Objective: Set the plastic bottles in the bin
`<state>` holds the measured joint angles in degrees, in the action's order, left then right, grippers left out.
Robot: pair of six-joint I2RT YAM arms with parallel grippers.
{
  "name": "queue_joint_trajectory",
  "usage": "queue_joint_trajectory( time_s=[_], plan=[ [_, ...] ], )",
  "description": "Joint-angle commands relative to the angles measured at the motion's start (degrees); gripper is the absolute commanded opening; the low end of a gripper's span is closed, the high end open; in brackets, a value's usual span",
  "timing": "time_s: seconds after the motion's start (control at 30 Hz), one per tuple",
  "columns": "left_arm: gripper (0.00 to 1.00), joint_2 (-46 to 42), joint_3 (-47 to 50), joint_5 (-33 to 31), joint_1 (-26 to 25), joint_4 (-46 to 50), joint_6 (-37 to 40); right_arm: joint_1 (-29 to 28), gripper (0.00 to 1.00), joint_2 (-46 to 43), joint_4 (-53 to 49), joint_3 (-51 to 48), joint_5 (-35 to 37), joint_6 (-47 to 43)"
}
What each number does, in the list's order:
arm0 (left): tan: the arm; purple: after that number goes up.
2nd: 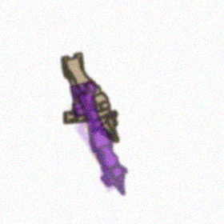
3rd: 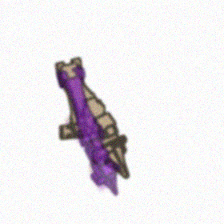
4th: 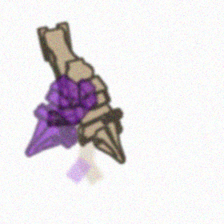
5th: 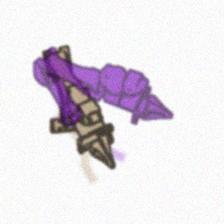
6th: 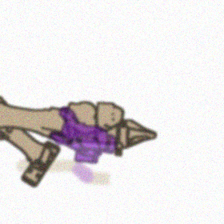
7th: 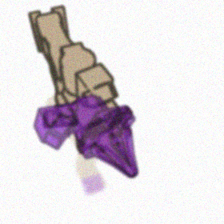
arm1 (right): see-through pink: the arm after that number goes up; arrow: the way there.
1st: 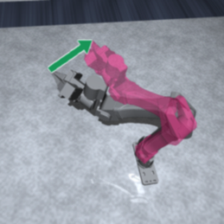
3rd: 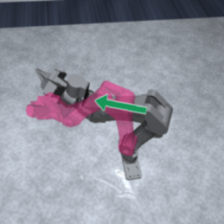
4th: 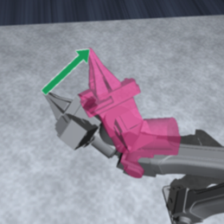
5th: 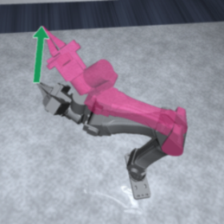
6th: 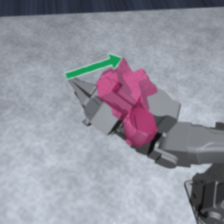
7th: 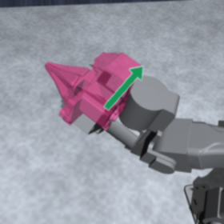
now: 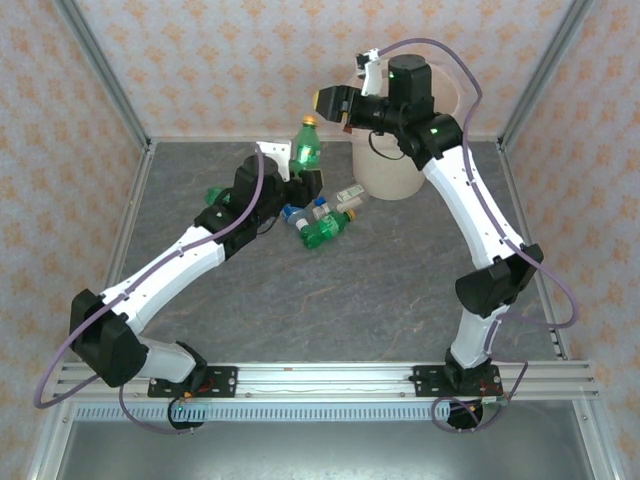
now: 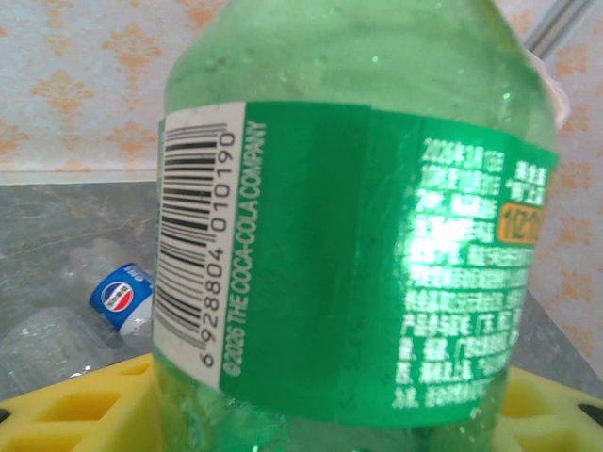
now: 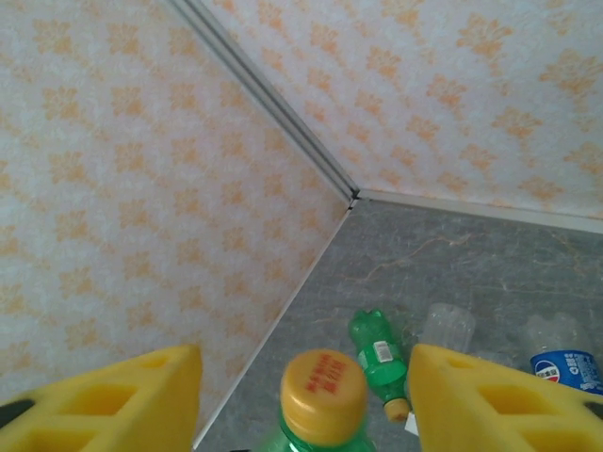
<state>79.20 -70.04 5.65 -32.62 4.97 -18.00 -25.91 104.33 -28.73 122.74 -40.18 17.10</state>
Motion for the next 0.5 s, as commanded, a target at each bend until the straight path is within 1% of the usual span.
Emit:
queue_joint_trajectory(
  time_s=[0.0, 0.1, 0.3, 0.47],
  plan=[
    [0.56, 0.90, -3.32, 2.36, -0.34, 0.08, 2.26, -0.32, 0.56, -0.04, -1.03, 0.15, -2.44, -0.61],
    [0.56, 1.55, -4.29, 3.03, -0.42, 0.21, 2.40, -1.05, 0.54, 0.22, -2.51, -0.12, -1.92, -1.31],
    [0.57, 1.85, -5.37, 3.99, -0.69, 0.01, 2.27, -1.77, 0.47, 0.33, -4.65, -1.43, -0.50, -1.24],
    [0.56, 1.88, -5.29, 4.93, -0.69, -0.25, 2.46, -2.35, 0.45, 0.08, -4.87, -1.49, -0.36, -1.20]
  ],
)
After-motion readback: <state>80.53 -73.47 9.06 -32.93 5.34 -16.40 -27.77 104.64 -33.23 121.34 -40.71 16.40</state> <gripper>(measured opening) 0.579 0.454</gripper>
